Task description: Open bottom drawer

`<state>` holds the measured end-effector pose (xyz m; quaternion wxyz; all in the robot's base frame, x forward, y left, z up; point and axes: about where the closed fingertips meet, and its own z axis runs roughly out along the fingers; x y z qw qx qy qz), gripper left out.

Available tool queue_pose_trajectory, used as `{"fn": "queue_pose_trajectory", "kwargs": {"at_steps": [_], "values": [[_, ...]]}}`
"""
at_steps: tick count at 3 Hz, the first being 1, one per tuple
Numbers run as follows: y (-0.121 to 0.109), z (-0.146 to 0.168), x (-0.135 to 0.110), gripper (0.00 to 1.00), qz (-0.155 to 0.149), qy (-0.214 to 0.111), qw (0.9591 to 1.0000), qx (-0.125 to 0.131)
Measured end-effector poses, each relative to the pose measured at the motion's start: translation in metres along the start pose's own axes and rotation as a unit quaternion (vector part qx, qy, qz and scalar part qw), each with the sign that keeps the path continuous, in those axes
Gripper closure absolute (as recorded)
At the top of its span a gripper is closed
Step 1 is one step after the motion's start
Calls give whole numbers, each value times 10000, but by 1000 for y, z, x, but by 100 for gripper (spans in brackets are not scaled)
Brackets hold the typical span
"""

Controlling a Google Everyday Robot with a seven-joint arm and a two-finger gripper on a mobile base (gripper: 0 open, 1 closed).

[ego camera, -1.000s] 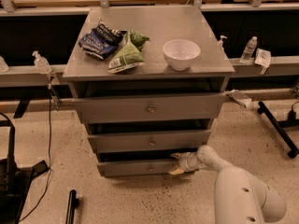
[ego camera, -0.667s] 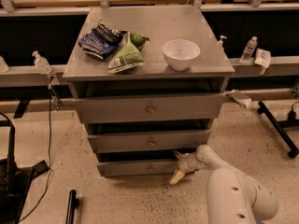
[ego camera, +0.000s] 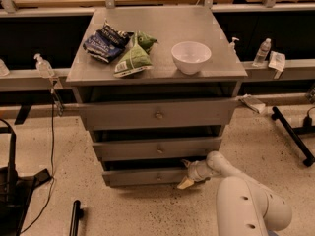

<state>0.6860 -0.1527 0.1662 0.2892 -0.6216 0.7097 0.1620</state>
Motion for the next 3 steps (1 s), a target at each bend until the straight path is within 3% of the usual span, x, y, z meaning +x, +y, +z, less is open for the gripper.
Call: {"fn": "queue_pose_trajectory", "kwargs": {"at_steps": [2,3], "values": [[2,-3,-2,26,-3,-9,10000,-44],[25,-20,-11,20,-64,-129,9989,-441]]}}
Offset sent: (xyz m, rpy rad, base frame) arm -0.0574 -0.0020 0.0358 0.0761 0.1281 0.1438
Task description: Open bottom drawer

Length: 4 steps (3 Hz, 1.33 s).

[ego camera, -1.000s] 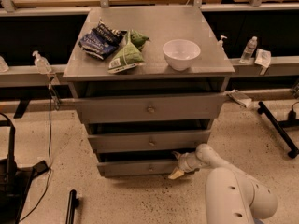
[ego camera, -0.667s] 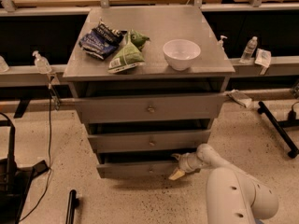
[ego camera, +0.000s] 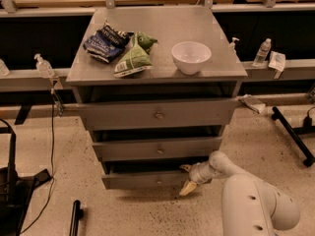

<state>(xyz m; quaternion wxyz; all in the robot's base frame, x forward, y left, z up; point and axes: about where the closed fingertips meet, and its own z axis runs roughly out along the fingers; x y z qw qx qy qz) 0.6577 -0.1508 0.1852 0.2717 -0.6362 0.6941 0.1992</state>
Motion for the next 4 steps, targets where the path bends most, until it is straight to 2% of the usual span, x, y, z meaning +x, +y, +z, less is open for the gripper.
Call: {"fn": "queue_pose_trajectory", "kwargs": {"at_steps": [1,2,3,4], "values": [[28,-20,-20,19,-146,-180,9988,-420],[43,-30,-35,18,-255,-336,9973,-604],[53,-30,-40,21,-279,-408,9958,-768],[55,-25,-39,25,-327,-362,9958,-777]]}}
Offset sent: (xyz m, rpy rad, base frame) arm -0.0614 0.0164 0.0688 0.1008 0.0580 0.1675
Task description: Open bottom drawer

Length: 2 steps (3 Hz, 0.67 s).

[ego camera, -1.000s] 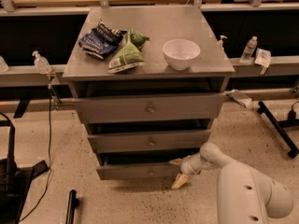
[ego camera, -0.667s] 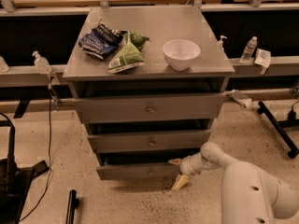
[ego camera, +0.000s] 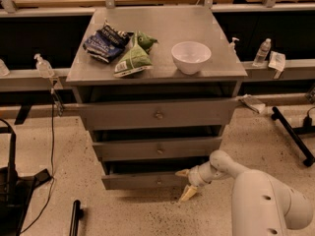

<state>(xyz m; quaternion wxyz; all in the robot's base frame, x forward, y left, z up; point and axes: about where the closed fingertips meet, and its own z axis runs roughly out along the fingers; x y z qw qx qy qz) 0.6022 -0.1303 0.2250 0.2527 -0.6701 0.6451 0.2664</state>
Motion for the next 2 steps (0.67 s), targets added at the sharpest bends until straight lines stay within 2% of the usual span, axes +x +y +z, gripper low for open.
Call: {"fn": "queue_pose_trajectory", "kwargs": {"at_steps": [2], "values": [[-23,5,14,27,-125,257,9992,282]]}}
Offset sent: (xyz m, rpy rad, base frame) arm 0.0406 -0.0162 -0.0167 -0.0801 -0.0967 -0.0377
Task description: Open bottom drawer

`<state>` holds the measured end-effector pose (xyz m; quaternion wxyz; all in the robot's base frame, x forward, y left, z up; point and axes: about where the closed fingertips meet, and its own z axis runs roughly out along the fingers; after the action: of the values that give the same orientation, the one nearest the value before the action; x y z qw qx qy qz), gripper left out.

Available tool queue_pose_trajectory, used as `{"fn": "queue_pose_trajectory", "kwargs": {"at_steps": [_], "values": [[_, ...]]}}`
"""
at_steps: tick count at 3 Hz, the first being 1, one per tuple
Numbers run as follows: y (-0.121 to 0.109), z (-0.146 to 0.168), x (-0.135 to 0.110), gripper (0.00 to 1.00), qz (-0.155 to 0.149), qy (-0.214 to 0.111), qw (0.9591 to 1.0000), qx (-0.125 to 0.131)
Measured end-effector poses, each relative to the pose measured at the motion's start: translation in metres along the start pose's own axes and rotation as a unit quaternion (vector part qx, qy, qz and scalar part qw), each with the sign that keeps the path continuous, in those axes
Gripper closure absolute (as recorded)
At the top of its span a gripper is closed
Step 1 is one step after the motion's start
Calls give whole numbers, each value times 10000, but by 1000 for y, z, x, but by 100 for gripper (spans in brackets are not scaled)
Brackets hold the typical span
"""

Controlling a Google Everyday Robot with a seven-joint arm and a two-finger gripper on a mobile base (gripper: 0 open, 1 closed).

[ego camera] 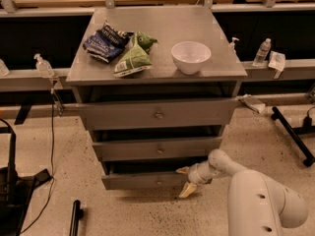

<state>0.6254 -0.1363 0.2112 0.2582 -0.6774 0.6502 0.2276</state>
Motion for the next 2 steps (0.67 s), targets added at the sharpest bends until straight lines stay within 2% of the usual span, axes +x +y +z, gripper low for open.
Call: {"fn": "queue_pose_trajectory", "kwargs": {"at_steps": [2], "values": [[-24,7,14,27,8,31,9999,142]]}}
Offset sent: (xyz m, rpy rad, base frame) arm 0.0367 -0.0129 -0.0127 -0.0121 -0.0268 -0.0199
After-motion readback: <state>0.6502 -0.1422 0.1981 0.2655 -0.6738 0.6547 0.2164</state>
